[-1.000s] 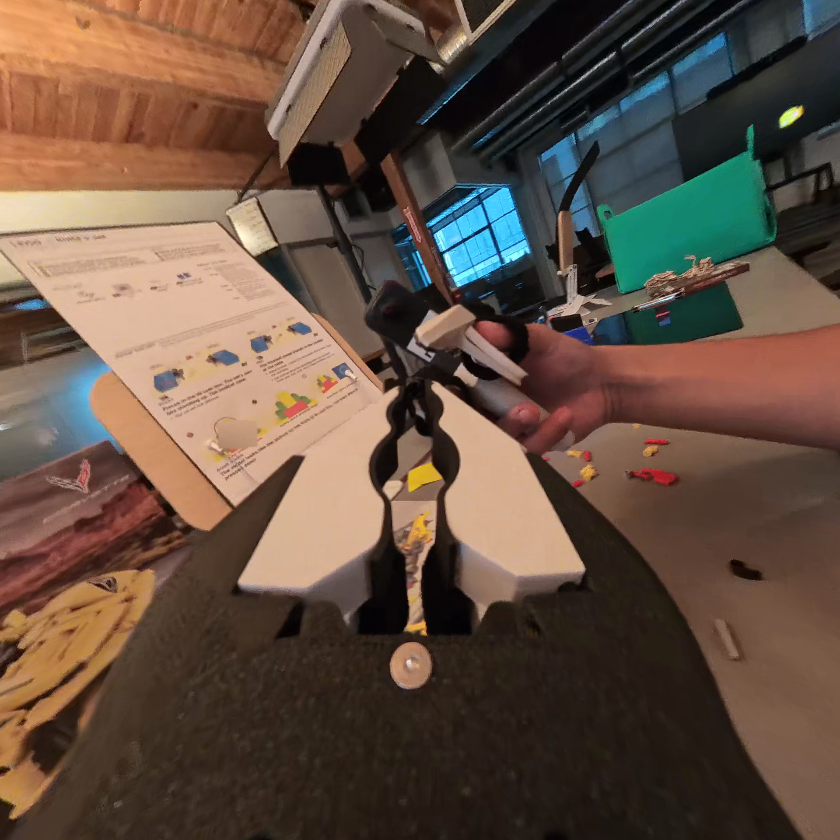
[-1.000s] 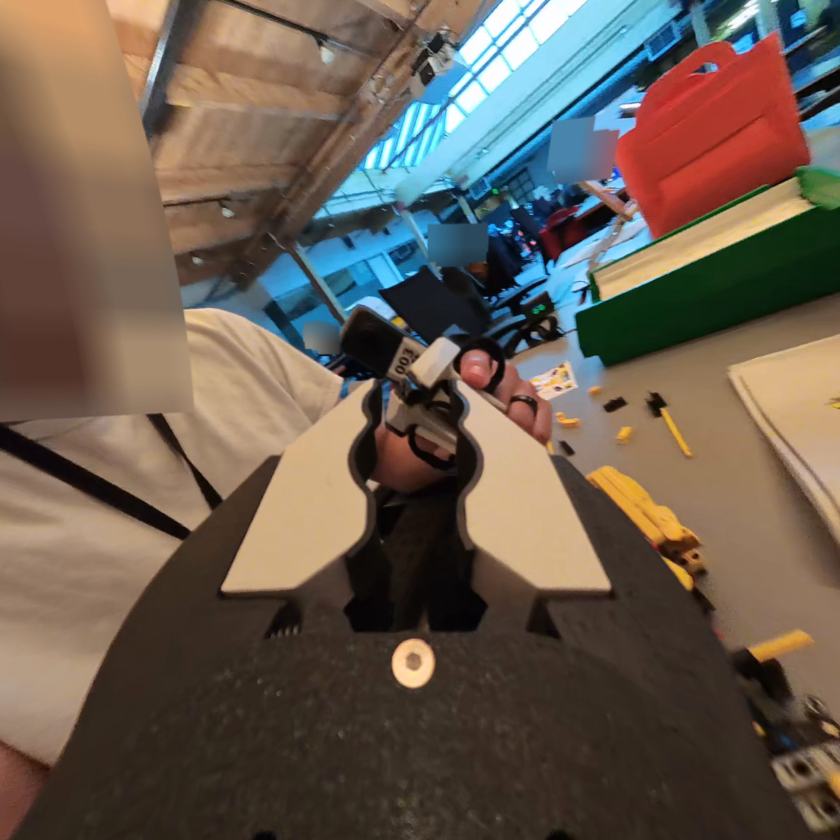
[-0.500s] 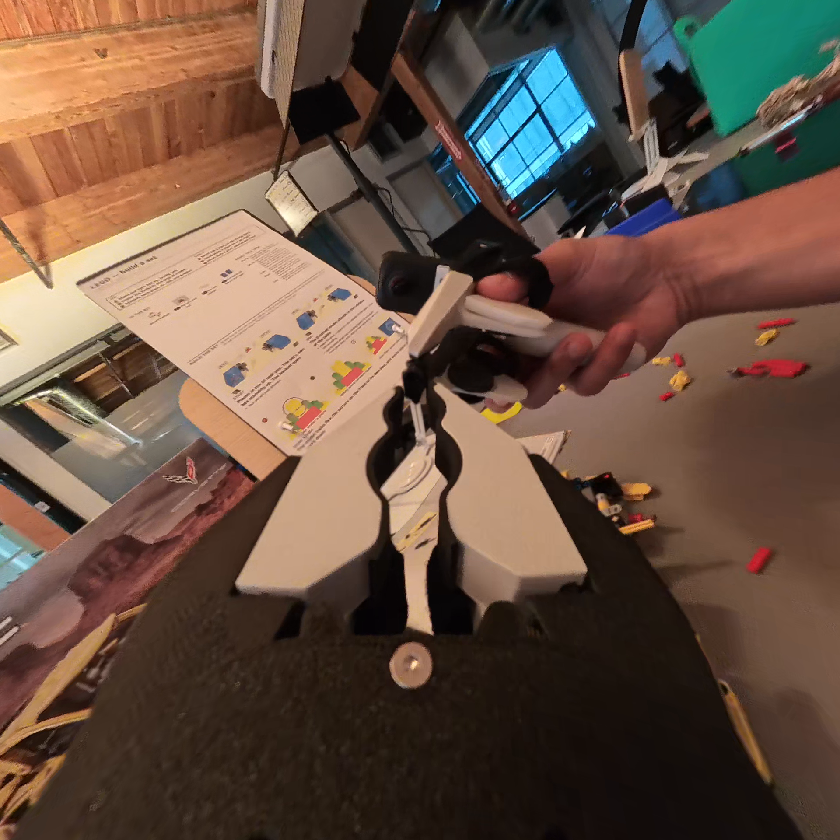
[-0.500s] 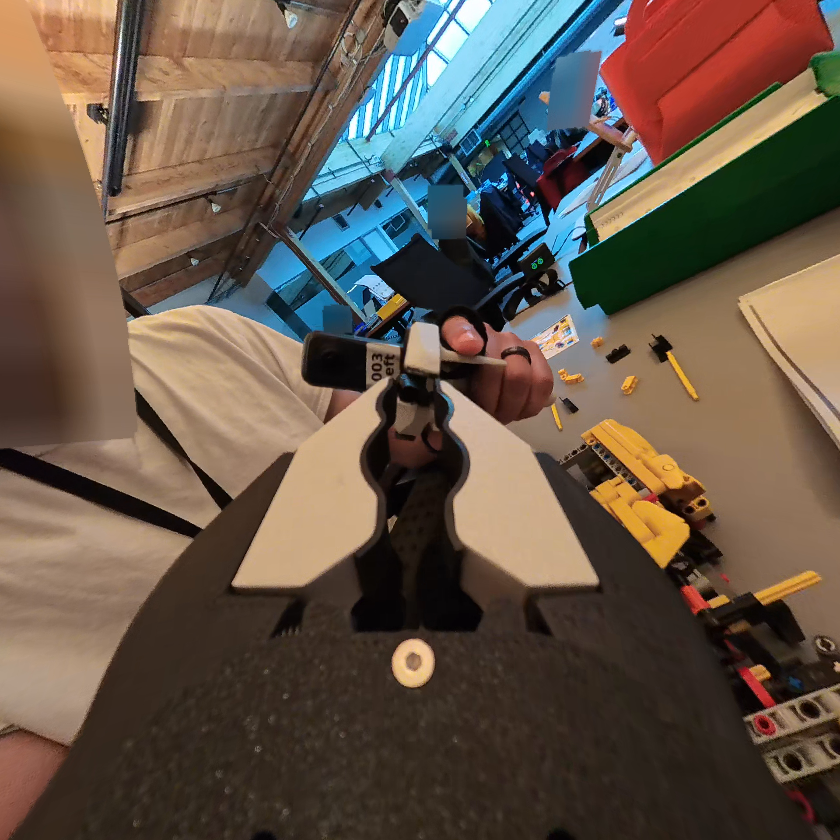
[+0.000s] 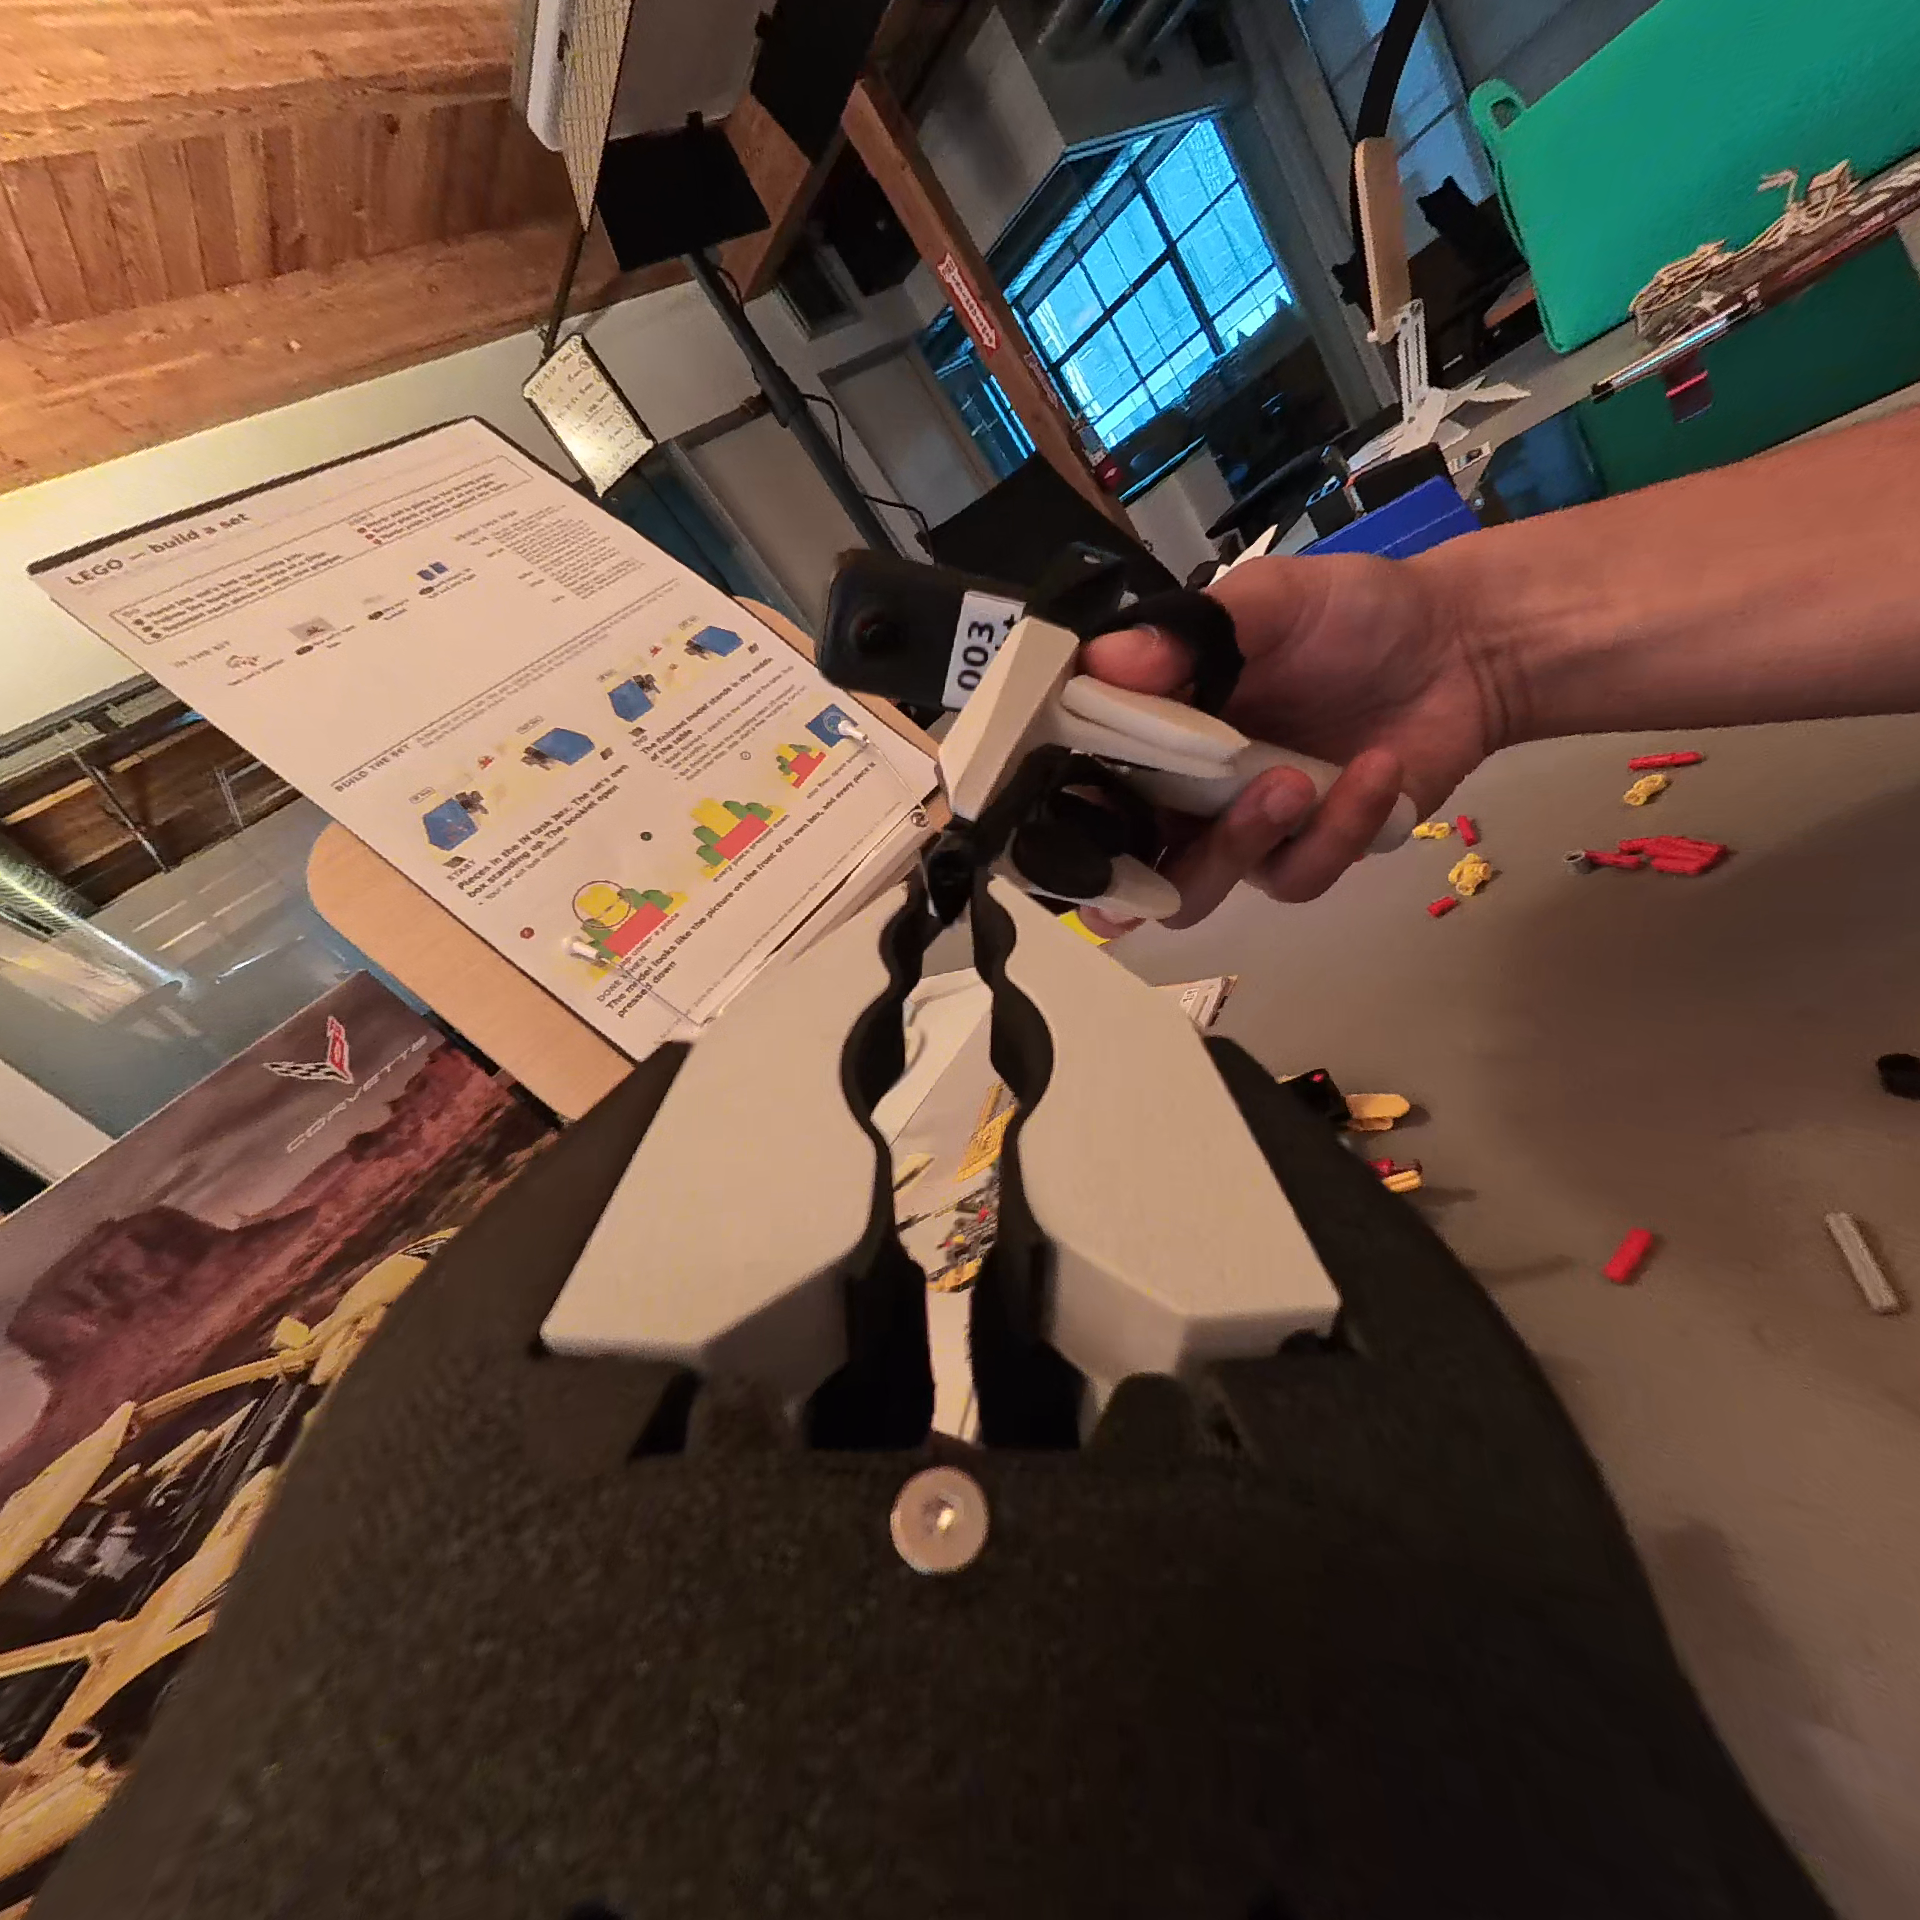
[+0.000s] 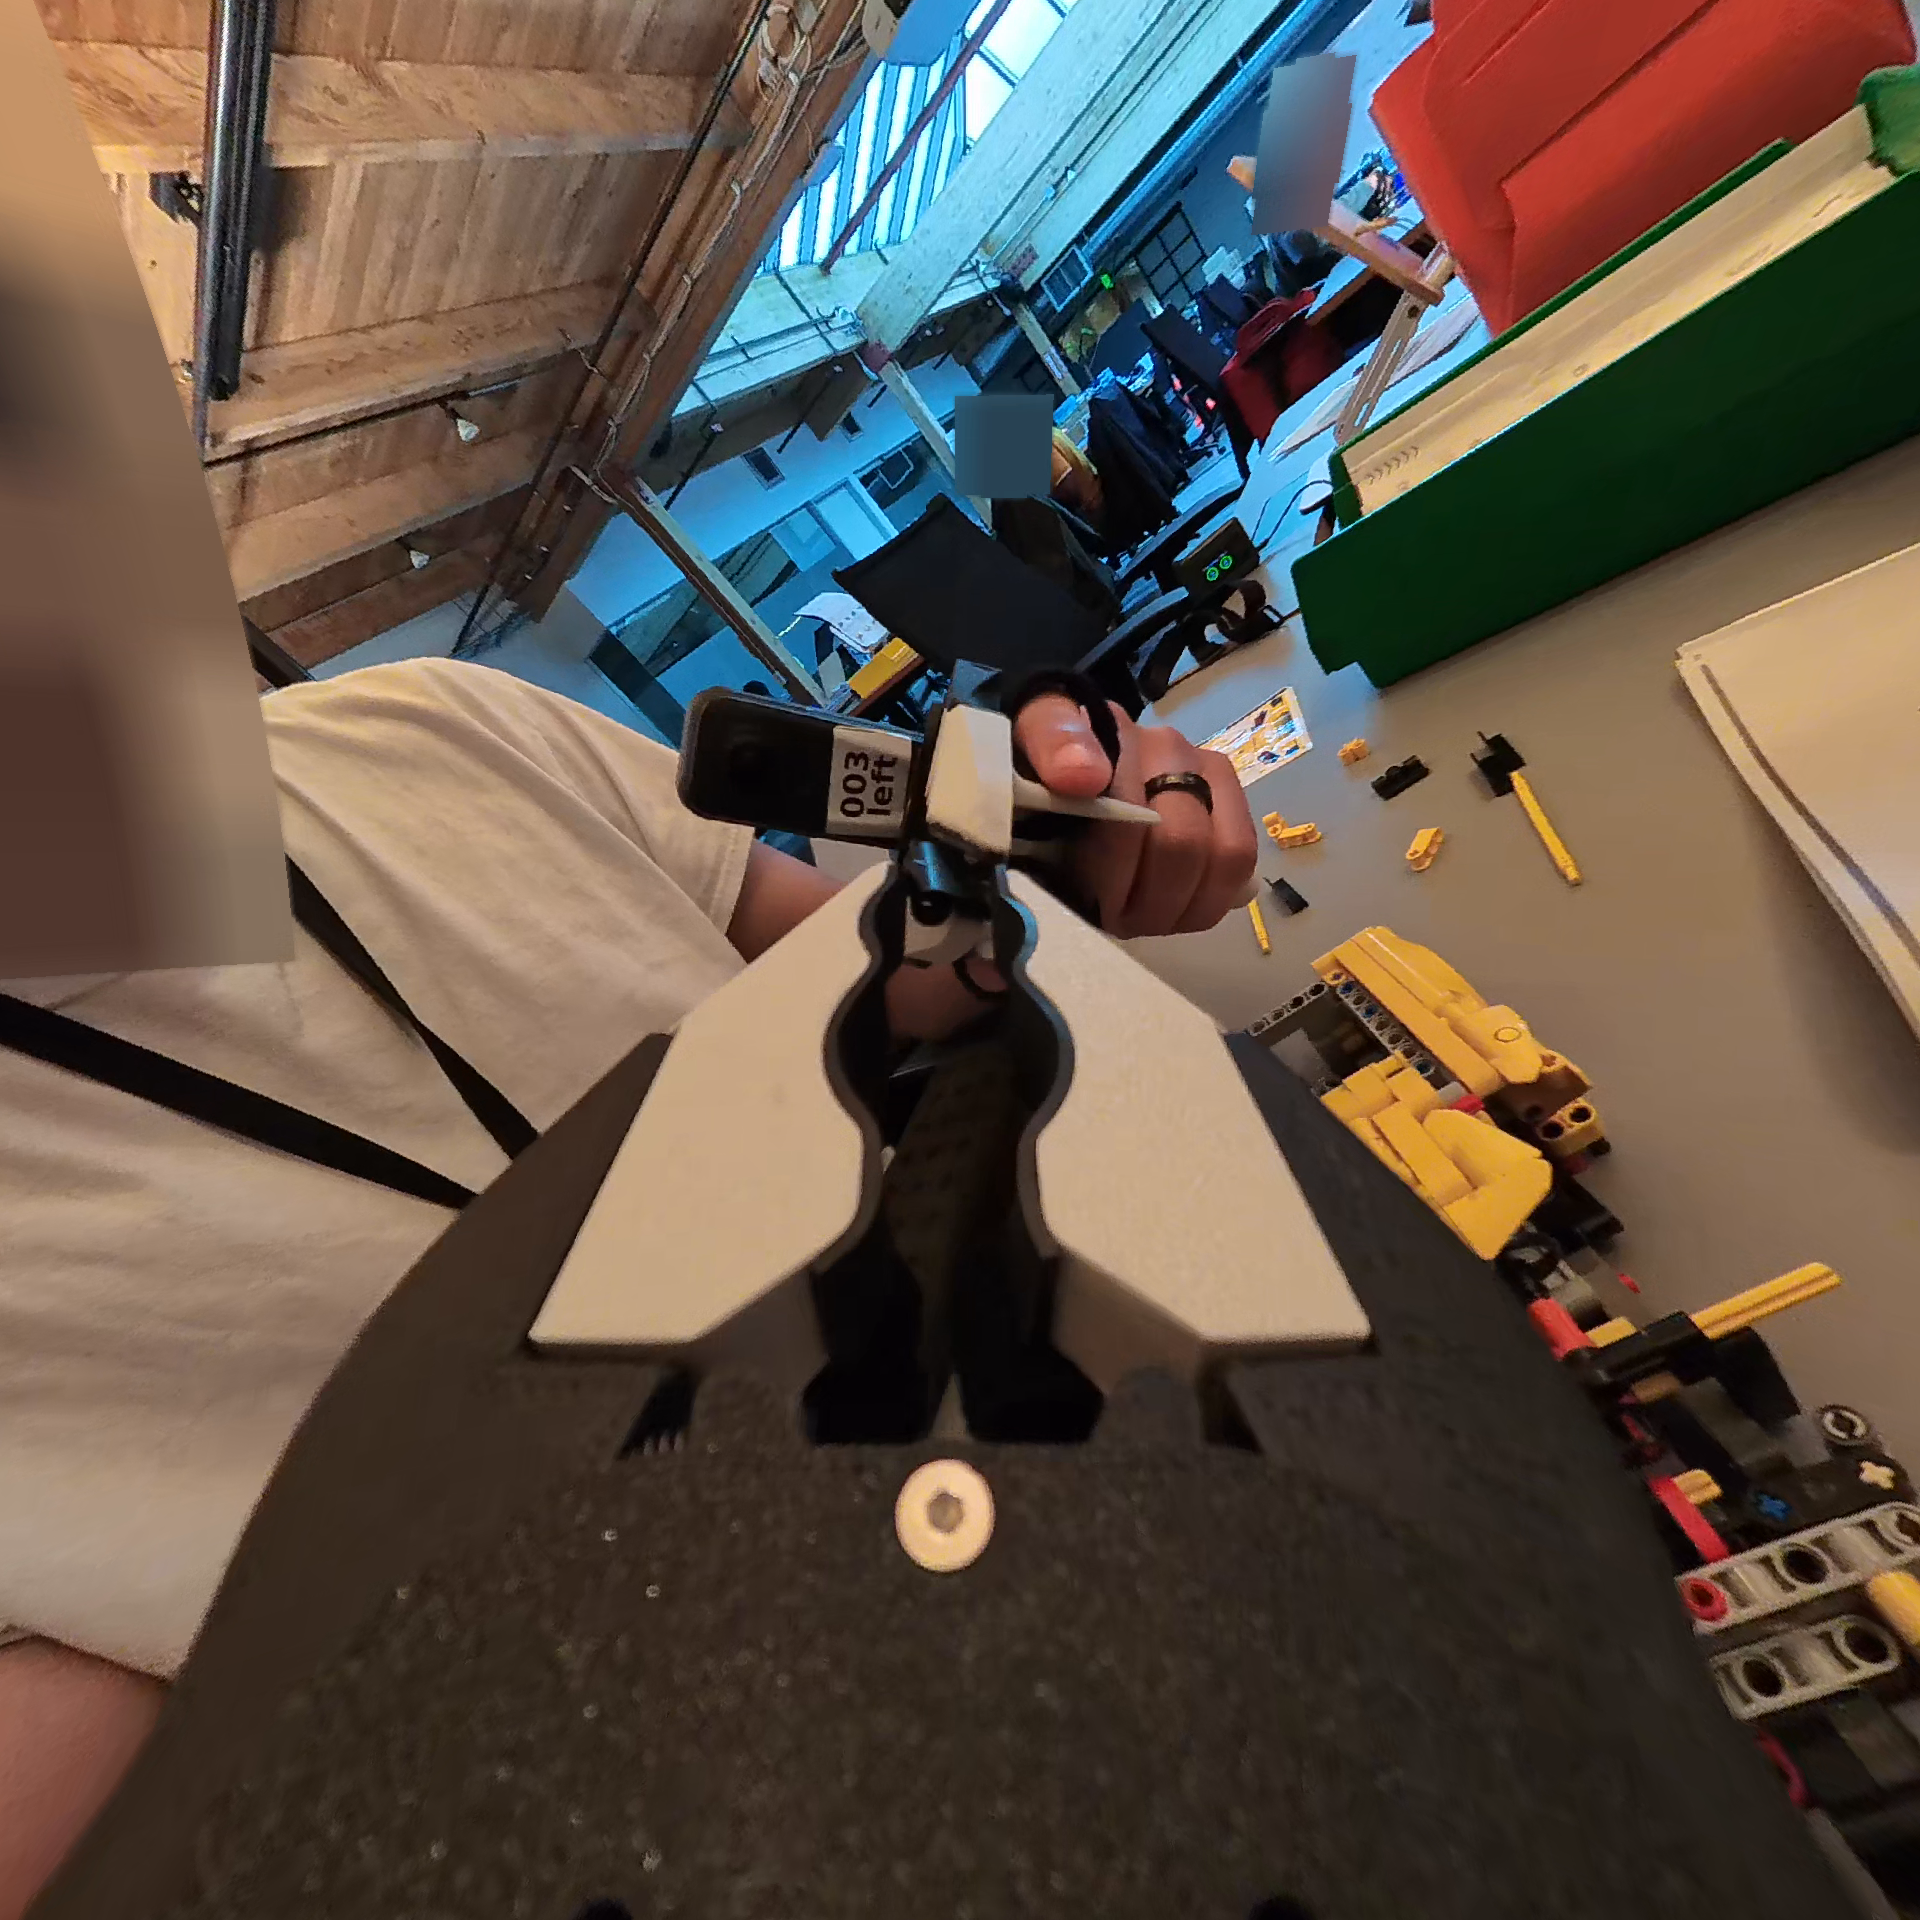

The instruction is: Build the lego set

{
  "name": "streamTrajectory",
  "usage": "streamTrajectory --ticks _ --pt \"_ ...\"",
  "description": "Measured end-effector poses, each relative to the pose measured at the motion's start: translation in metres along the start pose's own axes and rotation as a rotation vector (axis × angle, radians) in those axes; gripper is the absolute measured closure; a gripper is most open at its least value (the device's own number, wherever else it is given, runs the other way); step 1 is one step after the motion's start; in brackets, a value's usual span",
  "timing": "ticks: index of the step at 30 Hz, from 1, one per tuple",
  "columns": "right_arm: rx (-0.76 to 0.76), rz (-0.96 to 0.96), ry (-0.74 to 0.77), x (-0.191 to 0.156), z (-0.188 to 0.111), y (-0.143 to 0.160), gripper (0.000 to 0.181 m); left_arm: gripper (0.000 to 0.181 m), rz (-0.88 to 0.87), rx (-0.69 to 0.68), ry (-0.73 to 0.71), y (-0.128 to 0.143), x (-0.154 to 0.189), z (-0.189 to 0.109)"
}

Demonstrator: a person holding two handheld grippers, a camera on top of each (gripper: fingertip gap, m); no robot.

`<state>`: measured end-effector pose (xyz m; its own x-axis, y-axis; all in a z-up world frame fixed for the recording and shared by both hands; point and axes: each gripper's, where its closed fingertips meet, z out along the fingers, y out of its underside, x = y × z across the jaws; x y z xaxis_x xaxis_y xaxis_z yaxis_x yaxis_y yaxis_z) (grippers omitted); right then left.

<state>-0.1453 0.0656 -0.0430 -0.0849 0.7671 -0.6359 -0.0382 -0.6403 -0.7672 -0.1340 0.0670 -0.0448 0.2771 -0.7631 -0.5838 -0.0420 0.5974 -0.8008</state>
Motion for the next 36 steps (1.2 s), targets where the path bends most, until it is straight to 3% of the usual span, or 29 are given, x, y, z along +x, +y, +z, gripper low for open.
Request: streamTrajectory --ticks 6,14,19,23,24,28,31,36 --pt "0.036 -0.005 0.049 0.009 -0.002 -0.005 0.164 0.178 0.081 -0.037 -0.043 0.006 -0.004 0.001" --pt "0.070 -0.223 0.347 0.038 -0.007 -0.019 0.150 0.178 0.305 -0.204 -0.178 0.030 -0.018 0.005" --pt "-0.044 -0.346 0.491 0.046 0.000 -0.010 0.154 0.178 0.267 -0.258 -0.212 0.037 -0.025 0.004" --pt "-0.043 -0.451 0.574 0.047 -0.001 -0.017 0.166 0.178 0.249 -0.250 -0.220 0.036 -0.030 0.002" --pt "-0.028 -0.480 0.595 0.048 -0.002 -0.020 0.158 0.178 0.256 -0.255 -0.223 0.037 -0.031 0.002" --pt "-0.039 -0.454 0.588 0.048 -0.001 -0.018 0.145 0.178 0.286 -0.265 -0.229 0.039 -0.031 0.001" --pt "-0.041 -0.457 0.582 0.049 0.003 -0.016 0.156 0.178 0.306 -0.281 -0.233 0.042 -0.030 0.002" --pt "-0.013 -0.388 0.544 0.050 0.003 -0.016 0.158 0.178 0.320 -0.275 -0.227 0.042 -0.029 0.002"
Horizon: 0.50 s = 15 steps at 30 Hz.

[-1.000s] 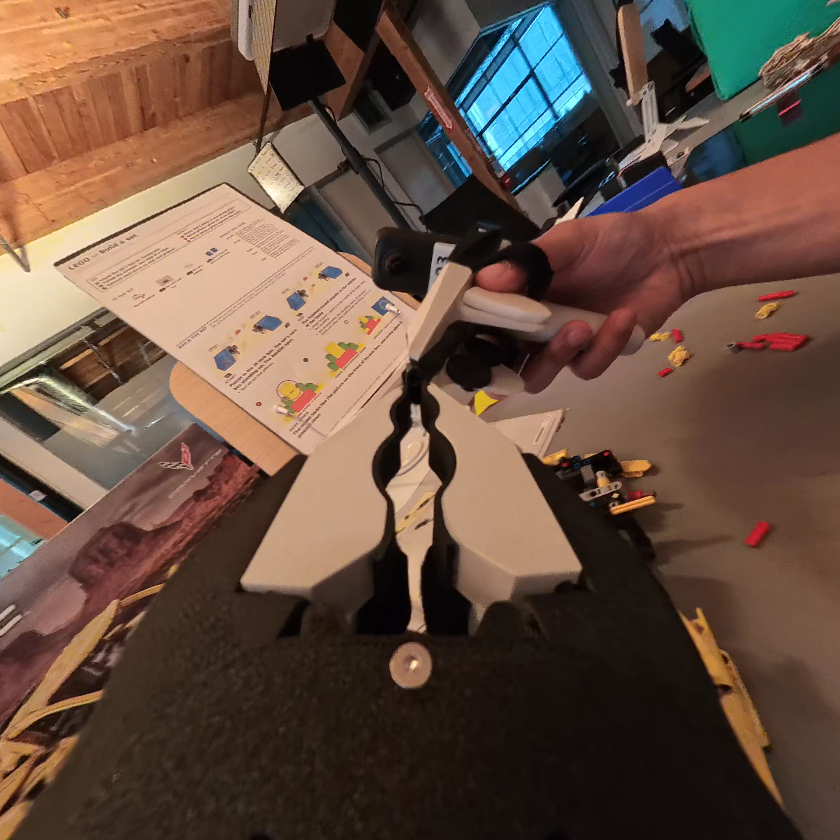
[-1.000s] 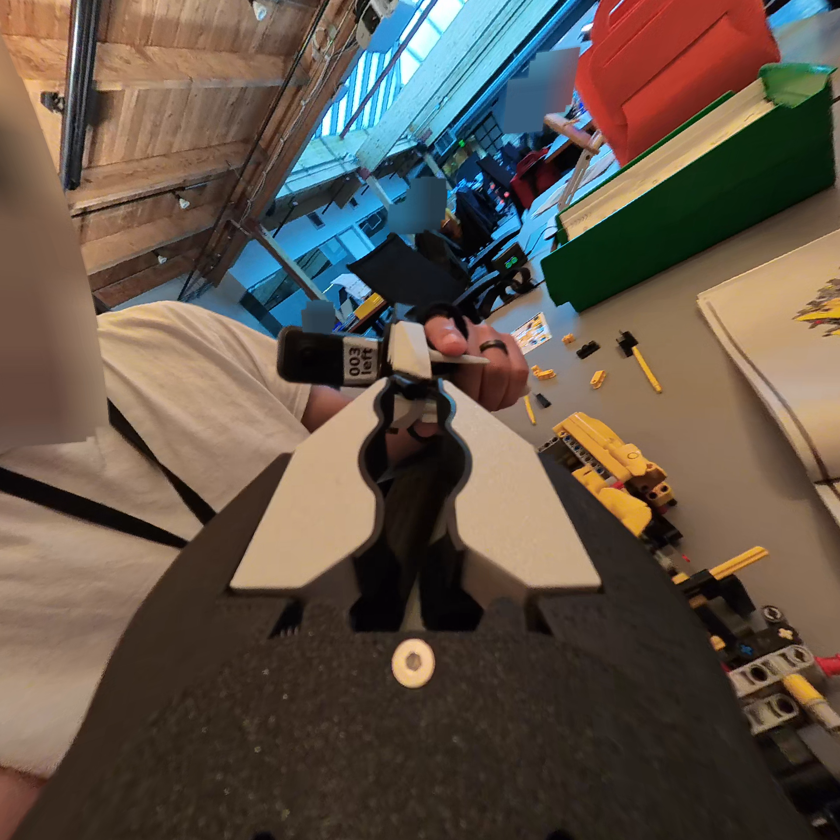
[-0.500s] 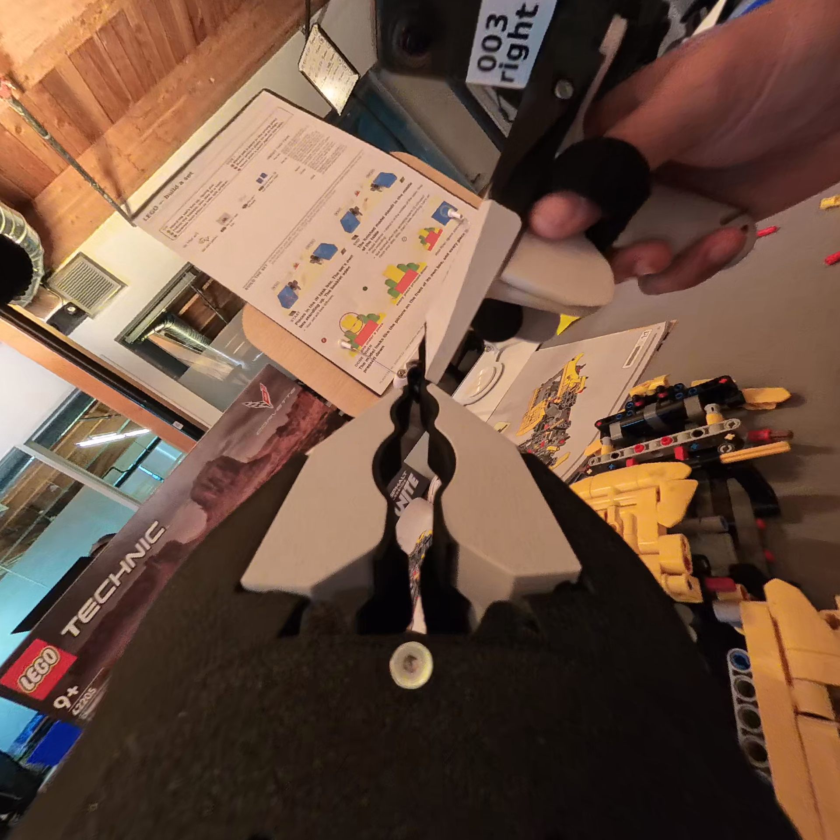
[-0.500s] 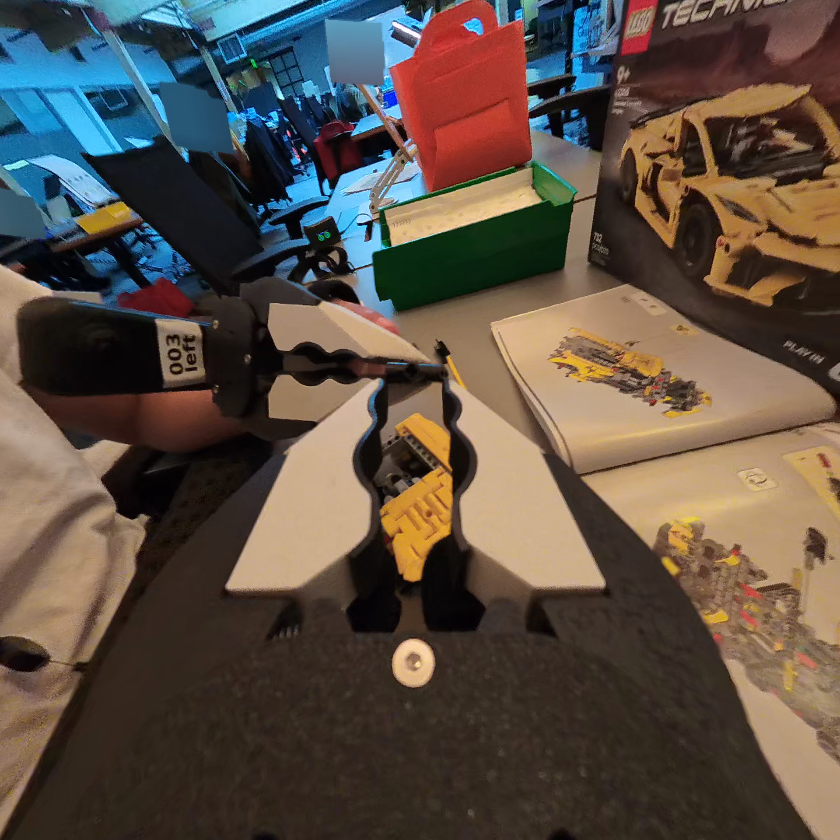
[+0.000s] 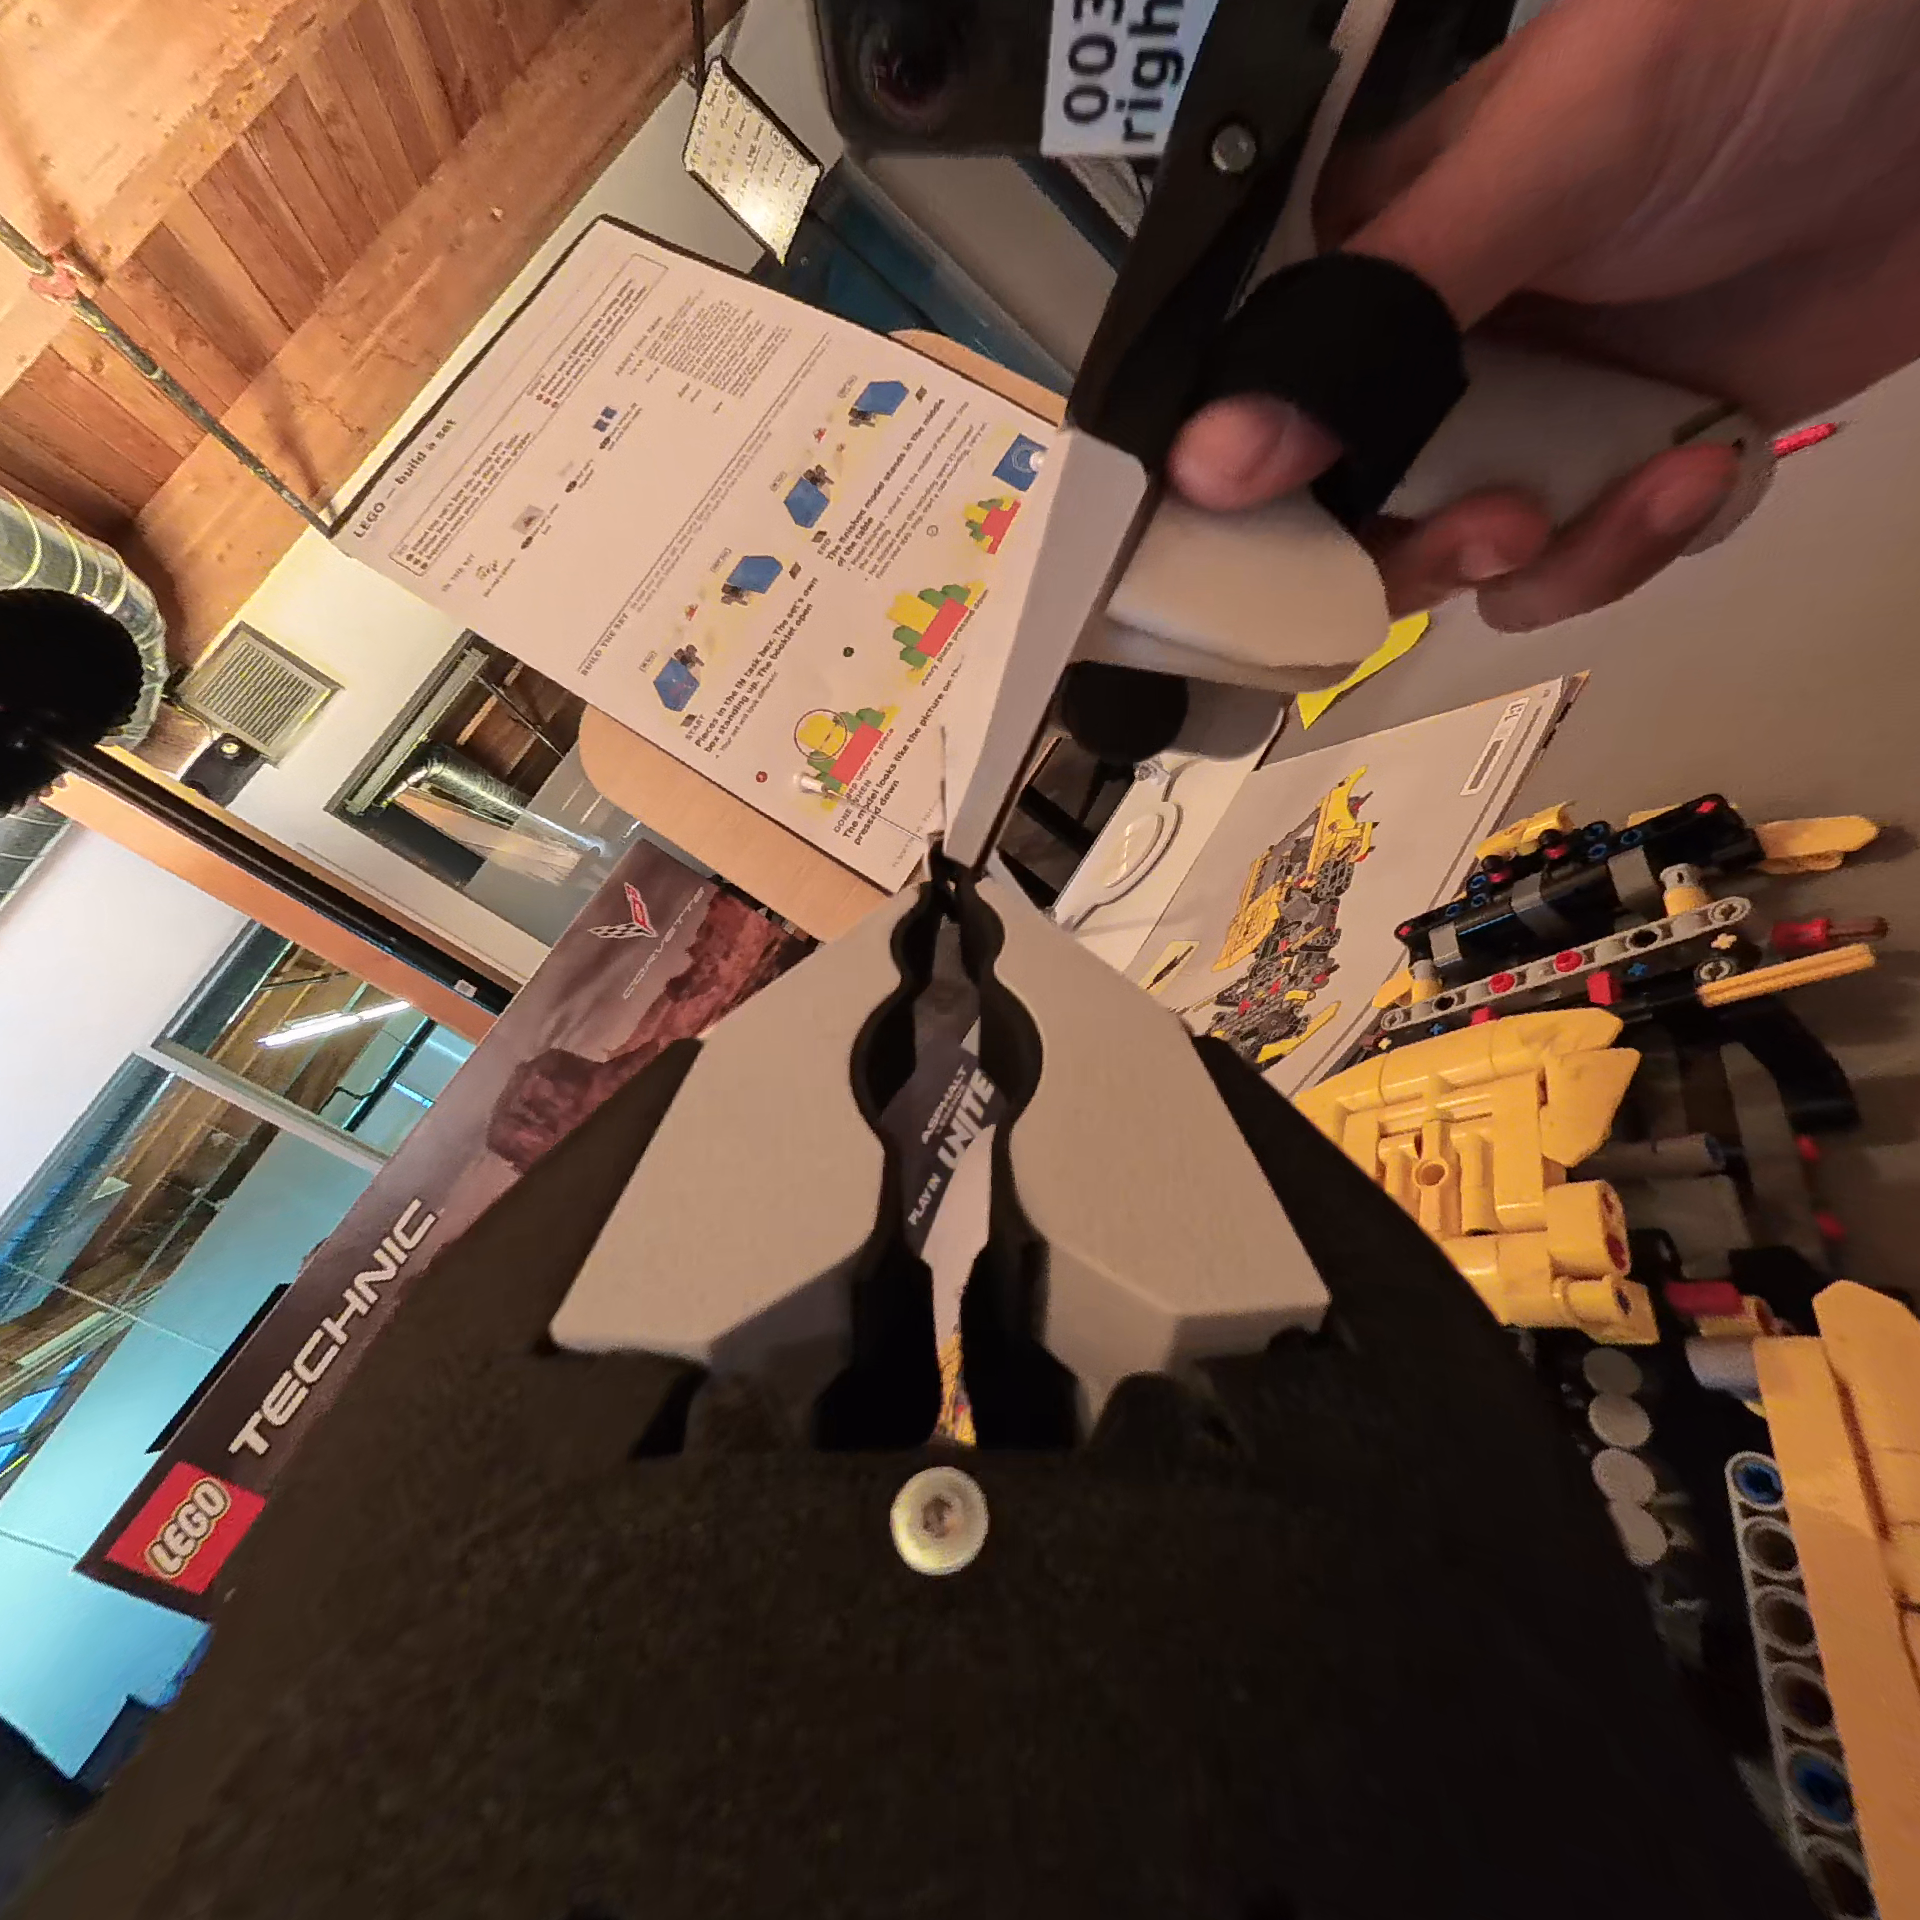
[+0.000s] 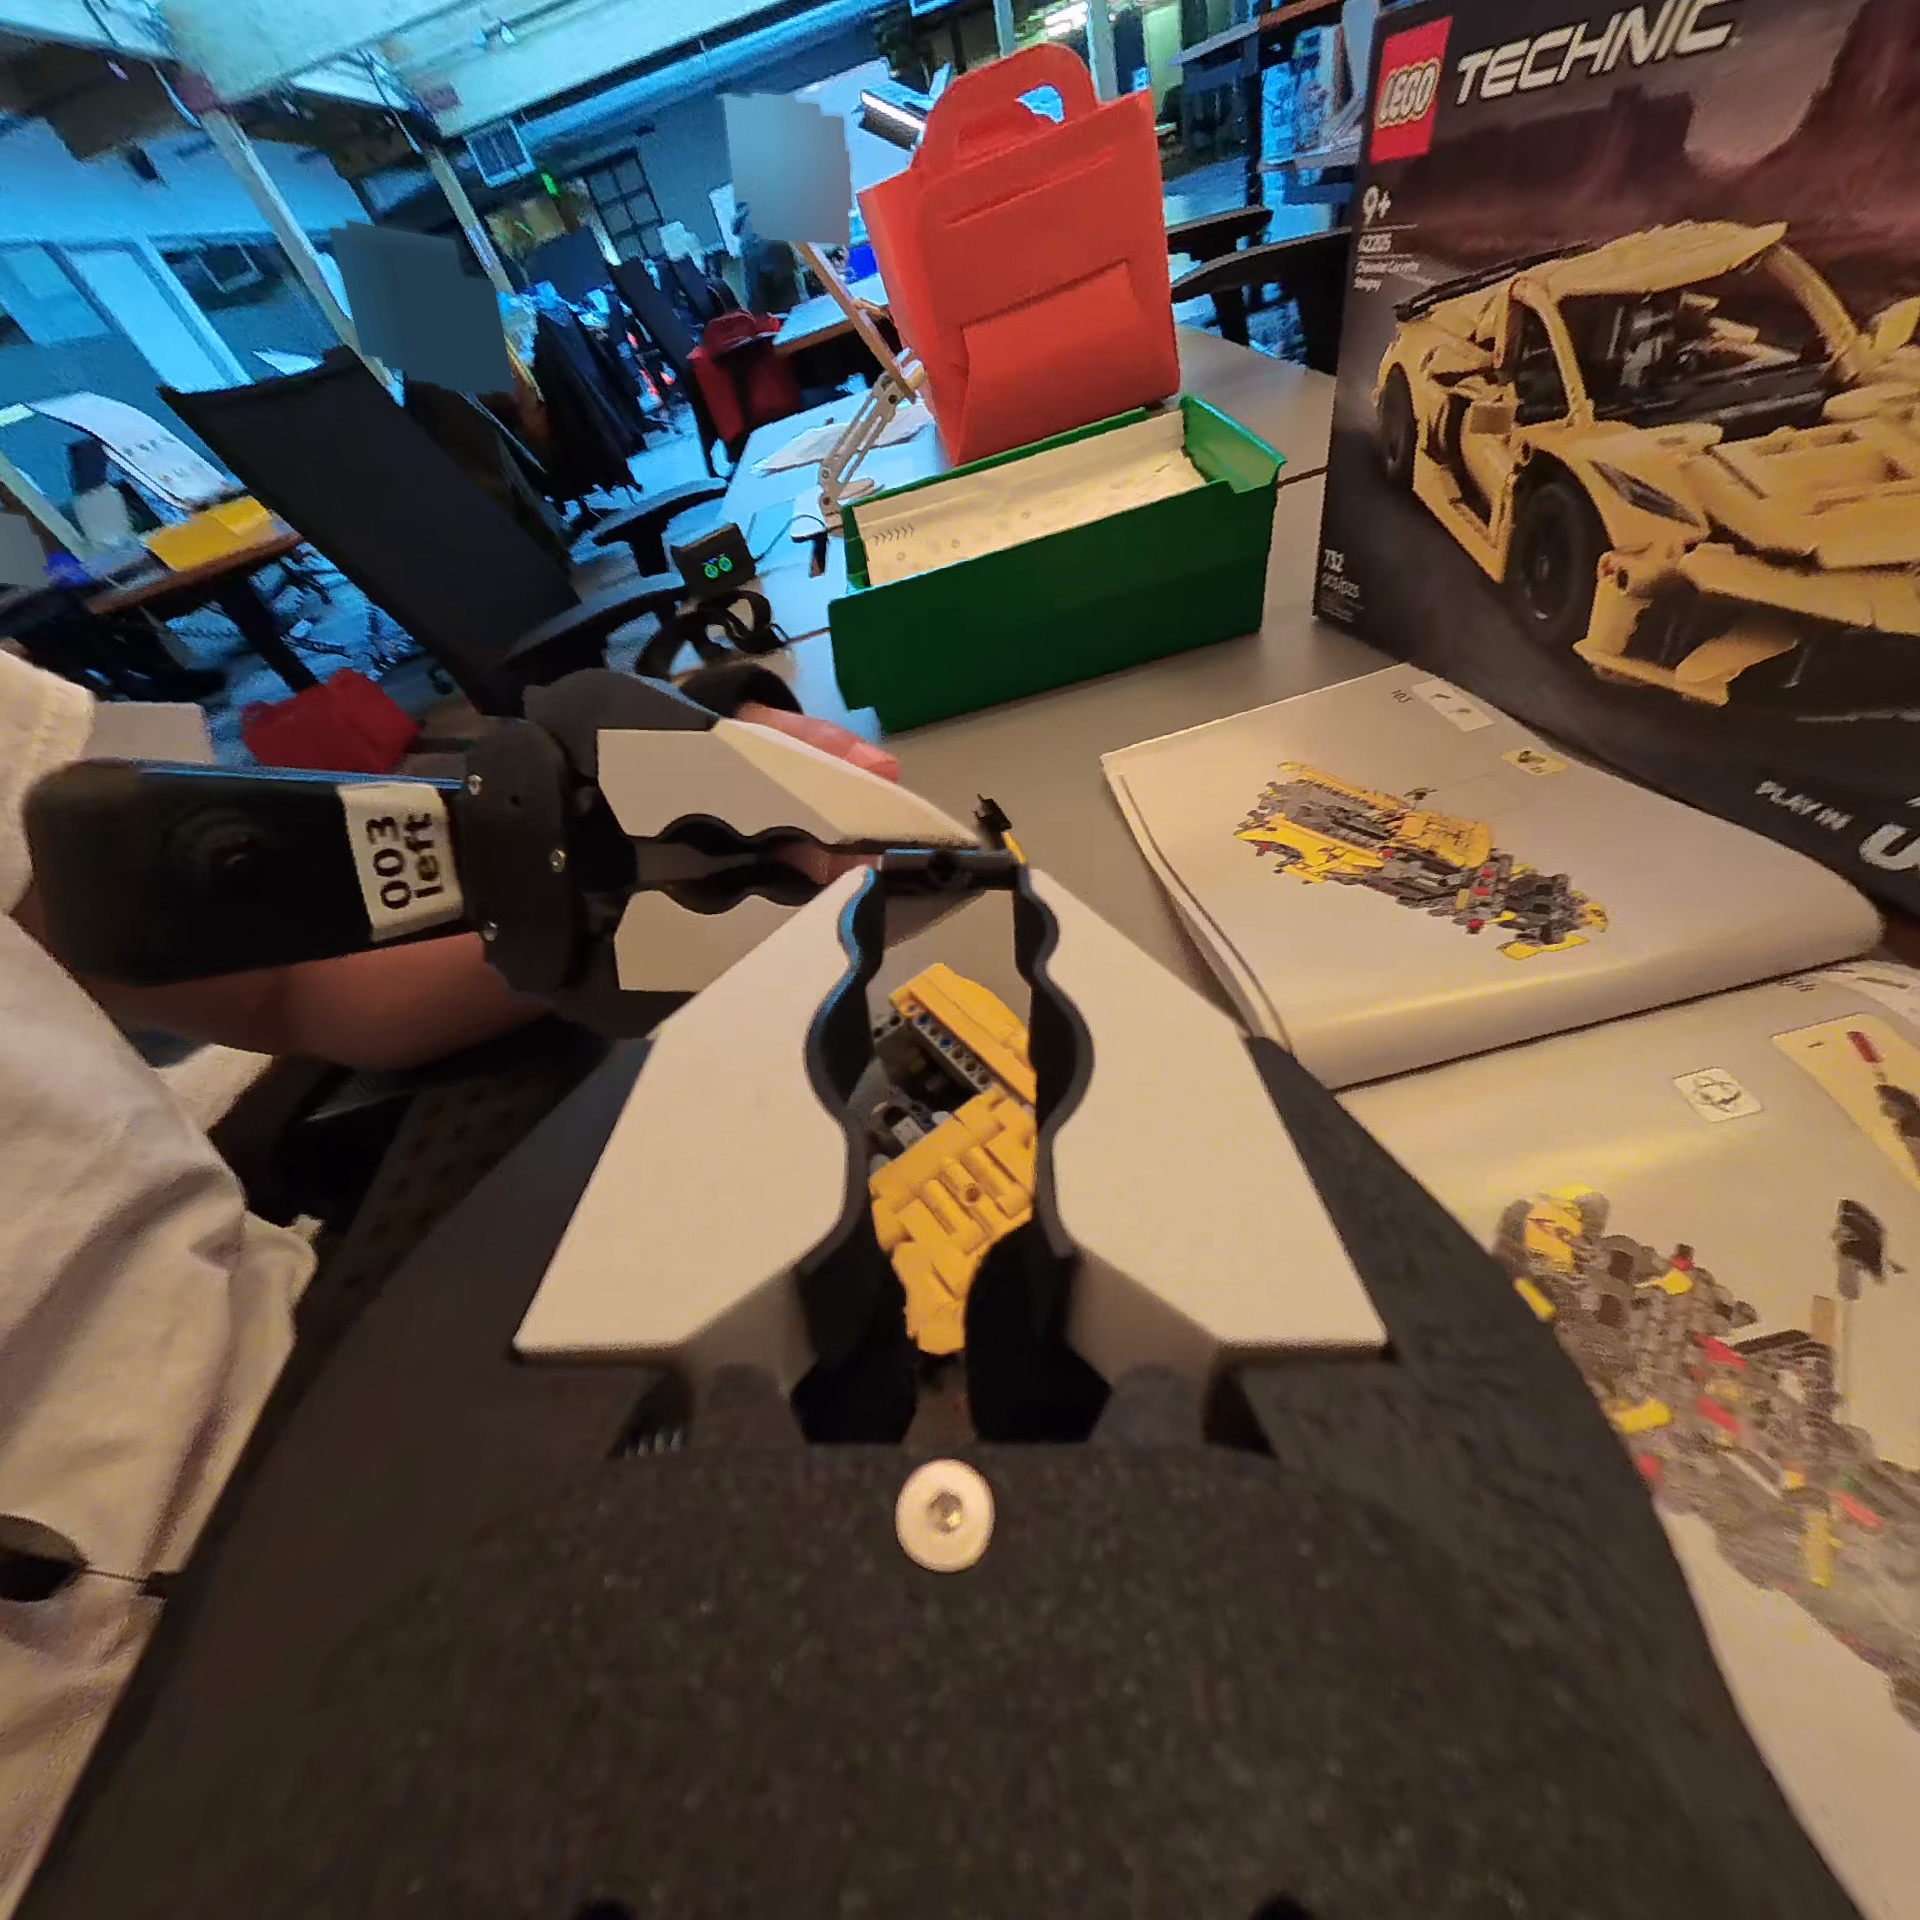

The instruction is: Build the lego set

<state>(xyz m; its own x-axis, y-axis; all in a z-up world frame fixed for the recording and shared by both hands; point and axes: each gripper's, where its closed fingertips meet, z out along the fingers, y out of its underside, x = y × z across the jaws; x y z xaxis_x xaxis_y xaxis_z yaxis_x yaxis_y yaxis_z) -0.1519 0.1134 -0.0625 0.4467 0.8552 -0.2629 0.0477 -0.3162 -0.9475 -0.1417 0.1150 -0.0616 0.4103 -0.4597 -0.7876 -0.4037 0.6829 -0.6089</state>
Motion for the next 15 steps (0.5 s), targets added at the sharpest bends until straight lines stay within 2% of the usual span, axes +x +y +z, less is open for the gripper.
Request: streamTrajectory --ticks 5,9,15 --pt "-0.030 0.010 -0.018 -0.0017 -0.0022 0.0040 0.158 0.178 0.004 0.019 0.015 -0.0012 0.0042 -0.0004" --pt "-0.048 -0.019 -0.008 -0.0047 -0.0037 0.0028 0.158 0.166 0.059 -0.008 -0.019 0.0034 0.0039 0.0022" --pt "-0.062 -0.026 -0.009 -0.0050 -0.0030 0.0056 0.158 0.160 0.065 -0.009 -0.011 0.0040 0.0060 0.0024"
